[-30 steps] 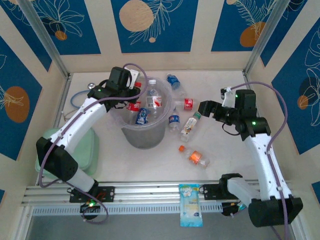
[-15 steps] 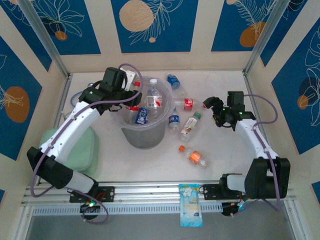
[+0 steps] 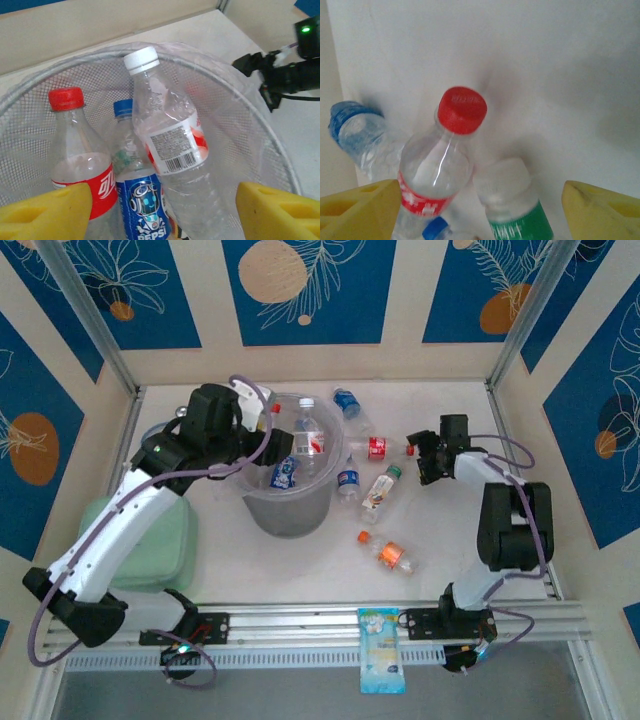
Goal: Put the plastic bottles in the bin
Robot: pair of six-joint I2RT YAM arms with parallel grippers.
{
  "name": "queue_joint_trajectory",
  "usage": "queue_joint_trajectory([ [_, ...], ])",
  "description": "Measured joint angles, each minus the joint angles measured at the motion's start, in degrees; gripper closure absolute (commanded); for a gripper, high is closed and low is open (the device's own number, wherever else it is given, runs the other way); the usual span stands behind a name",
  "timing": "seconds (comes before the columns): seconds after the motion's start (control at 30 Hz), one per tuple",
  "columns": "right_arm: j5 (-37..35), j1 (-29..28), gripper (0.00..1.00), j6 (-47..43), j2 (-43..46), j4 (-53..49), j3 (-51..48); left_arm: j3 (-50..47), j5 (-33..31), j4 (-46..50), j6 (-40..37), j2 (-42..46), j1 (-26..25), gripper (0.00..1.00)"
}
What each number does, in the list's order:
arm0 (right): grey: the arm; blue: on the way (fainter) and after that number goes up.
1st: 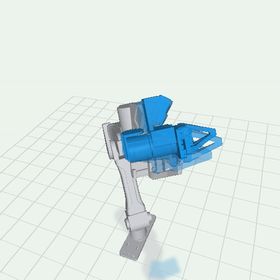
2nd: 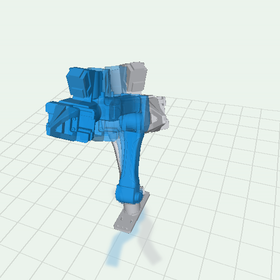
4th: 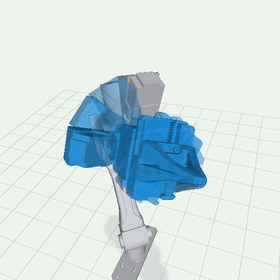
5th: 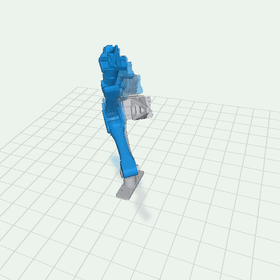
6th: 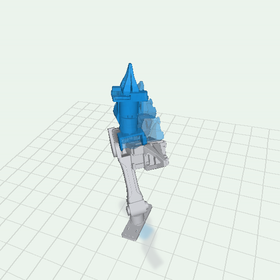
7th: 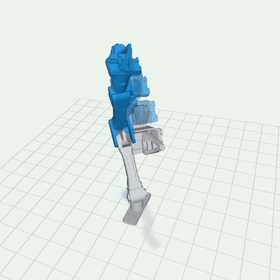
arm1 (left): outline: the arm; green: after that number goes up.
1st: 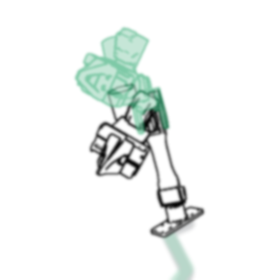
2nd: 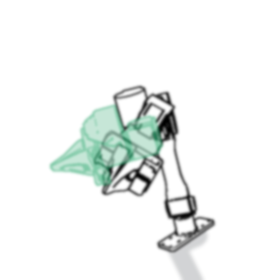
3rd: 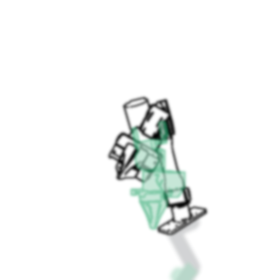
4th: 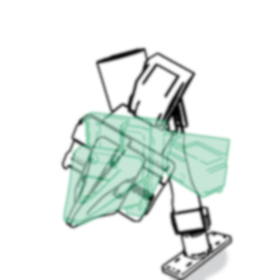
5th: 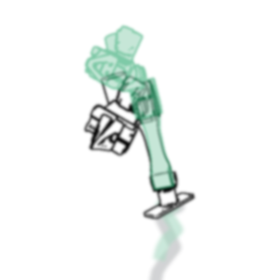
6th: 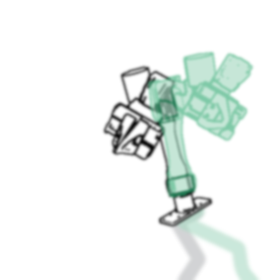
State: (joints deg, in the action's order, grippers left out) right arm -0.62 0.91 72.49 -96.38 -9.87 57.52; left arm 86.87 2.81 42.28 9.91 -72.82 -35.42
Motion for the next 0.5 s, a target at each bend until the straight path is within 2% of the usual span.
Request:
queue_joint_trajectory([
  [0.37, 0.6, 0.0, 0.14, 1.4, -10.4, 0.7, 7.7, -7.5, 3.6, -3.9, 4.5, 2.1, -1.4, 0.25],
  [0.5, 0.6, -0.2, 0.17, 1.7, -12.5, 0.7, 9.3, -8.0, 3.6, -4.0, 5.1, 3.4, -1.5, 0.25],
])
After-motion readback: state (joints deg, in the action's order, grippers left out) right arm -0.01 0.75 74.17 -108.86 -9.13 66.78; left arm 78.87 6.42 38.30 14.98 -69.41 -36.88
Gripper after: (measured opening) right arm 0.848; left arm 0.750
